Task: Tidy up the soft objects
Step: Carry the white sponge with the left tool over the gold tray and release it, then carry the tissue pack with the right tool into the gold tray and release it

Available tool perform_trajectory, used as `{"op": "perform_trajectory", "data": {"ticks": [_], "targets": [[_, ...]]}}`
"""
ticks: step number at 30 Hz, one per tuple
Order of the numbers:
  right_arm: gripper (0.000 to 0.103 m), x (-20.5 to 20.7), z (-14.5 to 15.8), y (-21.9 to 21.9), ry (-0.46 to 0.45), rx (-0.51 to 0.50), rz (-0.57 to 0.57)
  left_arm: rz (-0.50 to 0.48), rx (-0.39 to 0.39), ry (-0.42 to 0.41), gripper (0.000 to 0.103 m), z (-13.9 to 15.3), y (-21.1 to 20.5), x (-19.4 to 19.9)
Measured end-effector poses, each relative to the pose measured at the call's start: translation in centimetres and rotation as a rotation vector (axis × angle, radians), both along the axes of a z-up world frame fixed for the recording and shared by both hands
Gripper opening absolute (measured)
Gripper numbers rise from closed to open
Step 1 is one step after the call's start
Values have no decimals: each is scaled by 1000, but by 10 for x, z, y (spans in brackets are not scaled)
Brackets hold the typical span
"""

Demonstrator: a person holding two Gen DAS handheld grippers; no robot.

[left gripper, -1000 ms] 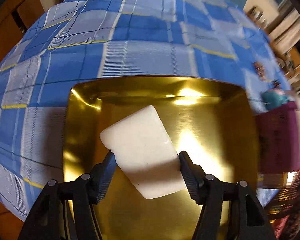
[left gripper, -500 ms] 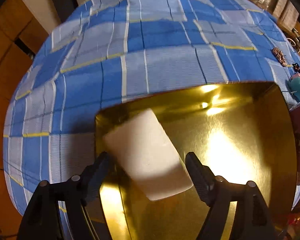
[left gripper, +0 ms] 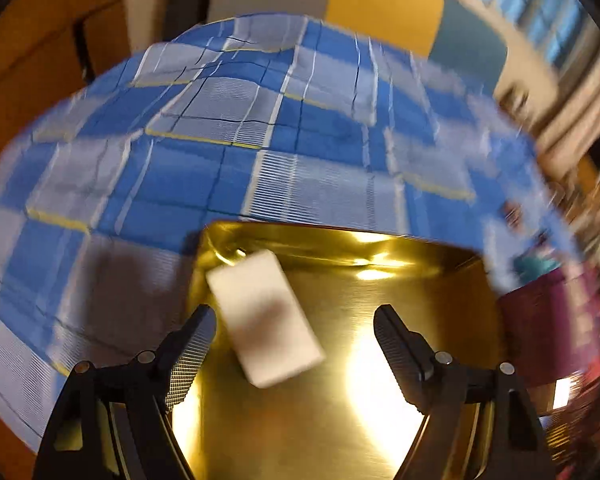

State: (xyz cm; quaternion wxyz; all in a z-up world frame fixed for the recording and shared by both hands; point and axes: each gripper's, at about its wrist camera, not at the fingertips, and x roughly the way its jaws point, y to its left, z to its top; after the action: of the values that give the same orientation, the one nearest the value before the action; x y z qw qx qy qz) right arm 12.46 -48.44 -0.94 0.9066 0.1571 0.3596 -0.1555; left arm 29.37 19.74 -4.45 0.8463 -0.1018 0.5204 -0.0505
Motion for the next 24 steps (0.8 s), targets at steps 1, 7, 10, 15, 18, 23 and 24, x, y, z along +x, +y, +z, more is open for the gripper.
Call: {"op": "perform_trajectory", "data": {"ticks": [1, 7, 10, 15, 18, 23, 24], "targets": [[27, 0, 1, 1, 3, 22, -8, 17, -48, -19, 82, 2, 2, -10], [27, 6, 36, 38, -52, 47, 46, 24, -154, -138, 82, 11, -14, -67], [27, 14, 65, 74, -94, 43, 134, 16, -224, -178, 82, 10, -22, -91], [27, 32, 105, 160, -149, 48, 321, 39, -315, -227, 82, 5, -26, -127], [27, 45, 115, 224, -158, 68, 459, 53, -345, -240, 82, 2, -24, -143], [27, 70, 106, 341, -89, 138, 676, 74, -268, -247, 82, -1, -19, -161], [27, 76, 100, 364, -63, 137, 712, 77, -262, -246, 82, -3, -17, -164]]}}
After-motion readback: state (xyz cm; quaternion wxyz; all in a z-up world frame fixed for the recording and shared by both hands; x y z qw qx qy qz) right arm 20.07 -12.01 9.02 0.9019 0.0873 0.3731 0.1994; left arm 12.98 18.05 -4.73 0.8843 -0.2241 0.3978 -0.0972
